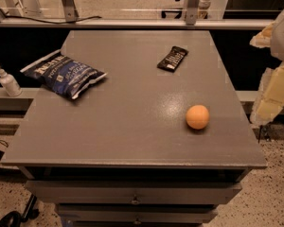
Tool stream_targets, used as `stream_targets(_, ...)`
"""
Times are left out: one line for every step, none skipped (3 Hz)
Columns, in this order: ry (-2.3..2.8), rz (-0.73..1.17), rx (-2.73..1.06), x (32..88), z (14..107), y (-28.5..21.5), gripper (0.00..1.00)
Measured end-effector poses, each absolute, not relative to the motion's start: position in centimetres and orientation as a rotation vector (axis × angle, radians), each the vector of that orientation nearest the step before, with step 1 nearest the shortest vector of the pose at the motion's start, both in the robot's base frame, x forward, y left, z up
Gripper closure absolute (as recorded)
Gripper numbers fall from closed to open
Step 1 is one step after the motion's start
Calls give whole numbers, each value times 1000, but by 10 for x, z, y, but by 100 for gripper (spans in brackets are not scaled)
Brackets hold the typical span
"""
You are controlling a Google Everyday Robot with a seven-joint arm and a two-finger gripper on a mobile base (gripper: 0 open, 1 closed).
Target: Pick orange
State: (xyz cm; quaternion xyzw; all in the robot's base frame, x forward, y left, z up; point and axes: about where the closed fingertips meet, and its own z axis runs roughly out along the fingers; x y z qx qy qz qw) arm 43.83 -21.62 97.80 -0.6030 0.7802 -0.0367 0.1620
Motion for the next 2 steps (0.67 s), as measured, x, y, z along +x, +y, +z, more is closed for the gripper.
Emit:
stream_targets(2227, -105, -1721, 438, 978, -216, 0)
stream_targets(2198, -61, -1690, 445, 975, -212, 0)
